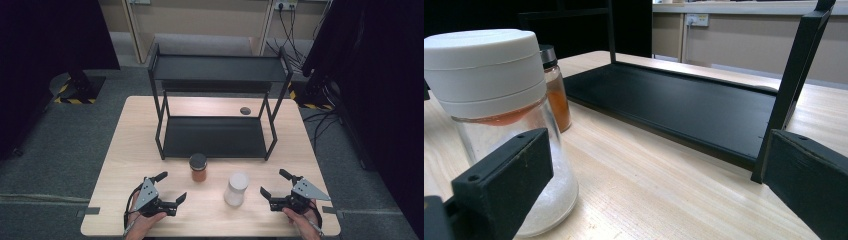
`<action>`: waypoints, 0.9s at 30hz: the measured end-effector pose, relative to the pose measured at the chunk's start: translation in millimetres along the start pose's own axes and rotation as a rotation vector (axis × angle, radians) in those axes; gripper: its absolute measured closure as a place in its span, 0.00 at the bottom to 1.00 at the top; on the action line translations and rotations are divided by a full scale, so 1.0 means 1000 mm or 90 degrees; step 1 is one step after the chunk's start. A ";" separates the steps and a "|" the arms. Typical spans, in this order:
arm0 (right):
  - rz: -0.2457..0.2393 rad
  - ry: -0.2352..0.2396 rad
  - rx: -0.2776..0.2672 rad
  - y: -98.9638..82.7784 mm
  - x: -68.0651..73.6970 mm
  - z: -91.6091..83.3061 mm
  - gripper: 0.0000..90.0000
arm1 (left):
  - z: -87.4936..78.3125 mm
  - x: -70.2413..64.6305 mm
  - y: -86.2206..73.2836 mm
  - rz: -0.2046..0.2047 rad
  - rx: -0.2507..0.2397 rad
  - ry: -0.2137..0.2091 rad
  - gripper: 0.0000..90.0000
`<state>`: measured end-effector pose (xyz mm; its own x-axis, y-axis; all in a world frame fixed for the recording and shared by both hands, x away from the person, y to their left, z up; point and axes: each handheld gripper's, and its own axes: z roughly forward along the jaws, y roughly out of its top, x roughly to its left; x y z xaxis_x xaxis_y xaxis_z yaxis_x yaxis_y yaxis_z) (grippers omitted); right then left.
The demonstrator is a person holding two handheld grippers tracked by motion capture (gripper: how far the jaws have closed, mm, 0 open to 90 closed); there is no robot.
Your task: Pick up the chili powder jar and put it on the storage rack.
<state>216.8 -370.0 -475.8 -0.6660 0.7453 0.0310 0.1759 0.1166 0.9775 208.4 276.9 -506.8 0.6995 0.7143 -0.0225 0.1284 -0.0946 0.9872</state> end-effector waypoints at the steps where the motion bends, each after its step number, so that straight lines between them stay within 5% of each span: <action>1: 0.000 0.001 -0.001 0.000 0.000 0.000 0.00 | 0.000 0.000 0.000 -0.001 -0.001 0.000 0.00; 27: 0.003 0.001 -0.013 0.002 -0.001 -0.004 0.00 | 0.001 -0.001 0.001 0.001 0.004 -0.004 0.01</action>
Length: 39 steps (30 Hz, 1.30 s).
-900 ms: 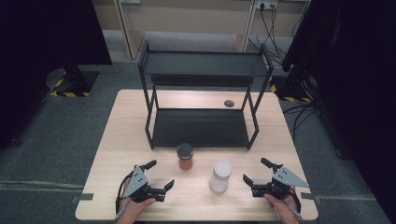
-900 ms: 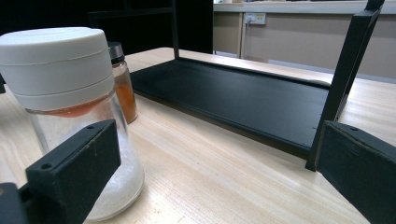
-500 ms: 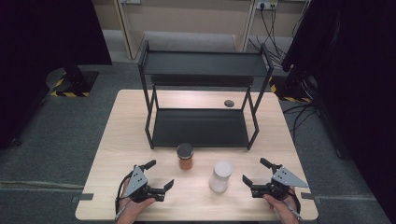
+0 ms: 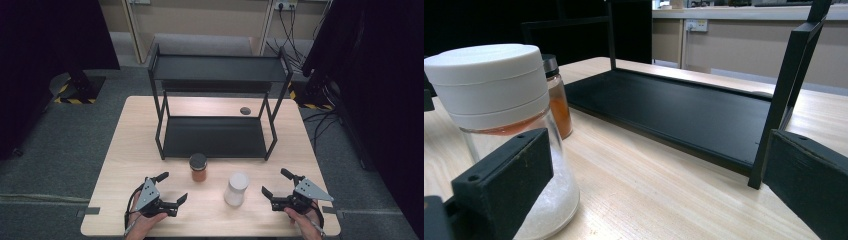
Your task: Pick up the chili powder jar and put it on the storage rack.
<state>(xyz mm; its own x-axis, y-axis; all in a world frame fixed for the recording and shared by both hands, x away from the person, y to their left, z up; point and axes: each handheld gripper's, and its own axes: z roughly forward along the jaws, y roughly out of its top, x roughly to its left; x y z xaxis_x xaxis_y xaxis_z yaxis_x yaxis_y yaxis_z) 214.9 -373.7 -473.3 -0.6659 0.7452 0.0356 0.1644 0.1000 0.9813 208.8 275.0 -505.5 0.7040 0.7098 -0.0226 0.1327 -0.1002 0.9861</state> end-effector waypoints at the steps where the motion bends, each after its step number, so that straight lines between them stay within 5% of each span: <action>1: 0.001 0.000 -0.001 0.000 0.000 0.000 0.00 | 0.000 0.000 0.000 -0.001 0.000 0.001 0.01; 39: 0.009 0.016 0.002 0.000 0.000 0.004 0.00 | 0.043 0.008 0.023 0.016 0.028 -0.011 0.01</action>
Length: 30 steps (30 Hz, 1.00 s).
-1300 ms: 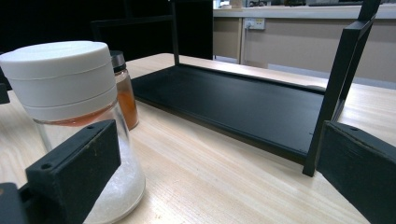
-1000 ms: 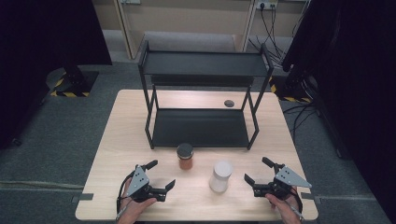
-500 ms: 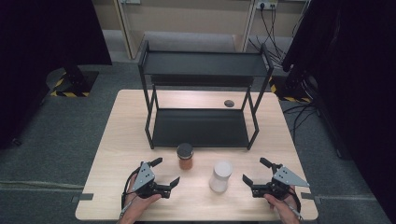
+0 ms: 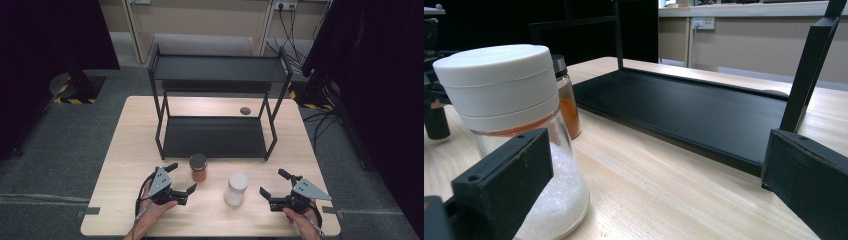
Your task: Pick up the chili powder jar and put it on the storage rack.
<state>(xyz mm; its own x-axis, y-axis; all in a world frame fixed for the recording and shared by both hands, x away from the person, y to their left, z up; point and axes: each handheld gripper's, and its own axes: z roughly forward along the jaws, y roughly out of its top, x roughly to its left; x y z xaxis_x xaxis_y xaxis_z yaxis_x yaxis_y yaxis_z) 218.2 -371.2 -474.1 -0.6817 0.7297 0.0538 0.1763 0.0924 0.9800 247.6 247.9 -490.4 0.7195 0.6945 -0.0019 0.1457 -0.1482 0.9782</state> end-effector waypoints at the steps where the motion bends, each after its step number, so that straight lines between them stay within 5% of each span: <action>1: 0.001 0.000 0.000 0.000 0.000 0.000 0.00 | 0.001 0.000 0.000 0.000 0.000 0.000 0.01; 30: 0.002 0.001 -0.001 0.000 0.001 0.000 0.00 | 0.037 0.001 0.011 0.008 0.014 -0.010 0.01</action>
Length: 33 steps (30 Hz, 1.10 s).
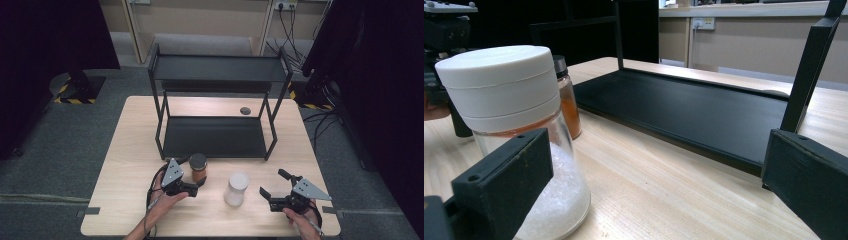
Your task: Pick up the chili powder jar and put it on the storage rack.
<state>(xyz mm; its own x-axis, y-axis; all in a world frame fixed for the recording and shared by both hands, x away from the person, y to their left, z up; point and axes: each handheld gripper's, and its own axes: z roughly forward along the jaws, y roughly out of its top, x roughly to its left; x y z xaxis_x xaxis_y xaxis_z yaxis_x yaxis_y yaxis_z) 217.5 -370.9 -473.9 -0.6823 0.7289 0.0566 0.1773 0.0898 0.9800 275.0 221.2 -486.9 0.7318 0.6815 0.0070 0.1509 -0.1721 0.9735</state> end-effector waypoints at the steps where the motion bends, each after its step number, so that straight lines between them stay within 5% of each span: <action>1: 0.000 0.000 0.000 0.000 0.000 0.000 0.00 | 0.002 0.000 0.000 -0.002 0.000 0.000 0.01; 13: 0.001 0.001 -0.002 0.000 0.000 0.000 0.00 | 0.013 0.002 0.002 -0.002 0.013 0.004 0.03; 33: 0.004 0.002 -0.008 0.000 0.000 -0.001 0.00 | 0.021 0.008 0.003 -0.009 0.036 0.005 0.26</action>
<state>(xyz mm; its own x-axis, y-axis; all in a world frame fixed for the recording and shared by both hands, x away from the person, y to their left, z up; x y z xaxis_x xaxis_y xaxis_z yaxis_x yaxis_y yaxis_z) 216.9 -372.0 -474.1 -0.6831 0.7276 0.0626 0.1724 0.0774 0.9820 295.0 211.2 -488.8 0.7245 0.6892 -0.0048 0.1991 -0.2027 0.9588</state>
